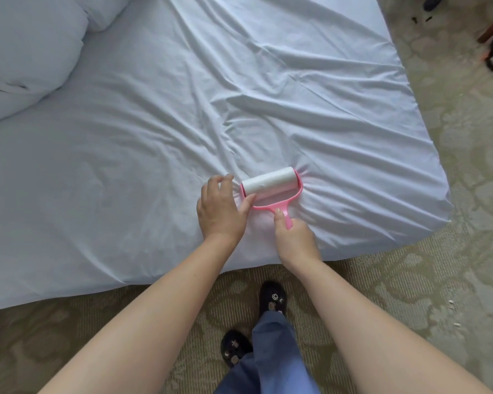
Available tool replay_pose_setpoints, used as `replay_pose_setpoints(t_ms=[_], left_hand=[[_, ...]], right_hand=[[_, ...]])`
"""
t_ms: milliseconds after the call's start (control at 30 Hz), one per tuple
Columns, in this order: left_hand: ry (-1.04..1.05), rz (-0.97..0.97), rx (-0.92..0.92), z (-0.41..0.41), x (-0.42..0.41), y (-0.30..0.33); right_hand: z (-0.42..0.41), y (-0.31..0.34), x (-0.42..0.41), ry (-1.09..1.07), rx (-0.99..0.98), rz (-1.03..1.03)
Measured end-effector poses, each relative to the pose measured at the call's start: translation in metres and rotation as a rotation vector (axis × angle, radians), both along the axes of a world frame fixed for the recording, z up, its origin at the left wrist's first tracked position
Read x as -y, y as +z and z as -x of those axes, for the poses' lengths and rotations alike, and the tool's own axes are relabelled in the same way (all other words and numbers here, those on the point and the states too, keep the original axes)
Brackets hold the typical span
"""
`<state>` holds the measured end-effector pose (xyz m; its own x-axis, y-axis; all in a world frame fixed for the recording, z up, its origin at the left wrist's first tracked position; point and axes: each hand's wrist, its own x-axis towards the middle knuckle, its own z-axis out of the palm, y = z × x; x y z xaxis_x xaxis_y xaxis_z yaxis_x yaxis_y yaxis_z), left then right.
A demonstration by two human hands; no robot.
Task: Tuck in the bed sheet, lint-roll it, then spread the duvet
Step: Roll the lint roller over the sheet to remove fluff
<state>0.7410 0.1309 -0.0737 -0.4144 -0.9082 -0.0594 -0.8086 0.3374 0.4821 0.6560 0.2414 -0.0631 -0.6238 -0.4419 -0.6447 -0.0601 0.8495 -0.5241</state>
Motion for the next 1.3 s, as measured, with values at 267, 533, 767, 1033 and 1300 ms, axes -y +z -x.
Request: replay_pose_setpoints(t_ms=[267,533,767,1033,1300], left_hand=[[0.023,0.028,0.036,0.022,0.043,-0.007],[0.071,0.038,0.120,0.039,0.073,-0.016],[0.071,-0.019,0.237,0.039,0.069,-0.009],[0.018,-0.129,0.300,0.020,0.019,0.010],[-0.025,-0.252,0.320,-0.005,-0.030,0.031]], right_hand=[[0.028,-0.007,0.054,0.033,0.010,0.017],[0.044,-0.013,0.094,0.030,0.028,0.024],[0.041,-0.011,0.091,0.039,0.010,0.025],[0.016,-0.002,0.032,0.043,-0.016,-0.003],[-0.013,0.005,-0.030,0.013,-0.008,-0.037]])
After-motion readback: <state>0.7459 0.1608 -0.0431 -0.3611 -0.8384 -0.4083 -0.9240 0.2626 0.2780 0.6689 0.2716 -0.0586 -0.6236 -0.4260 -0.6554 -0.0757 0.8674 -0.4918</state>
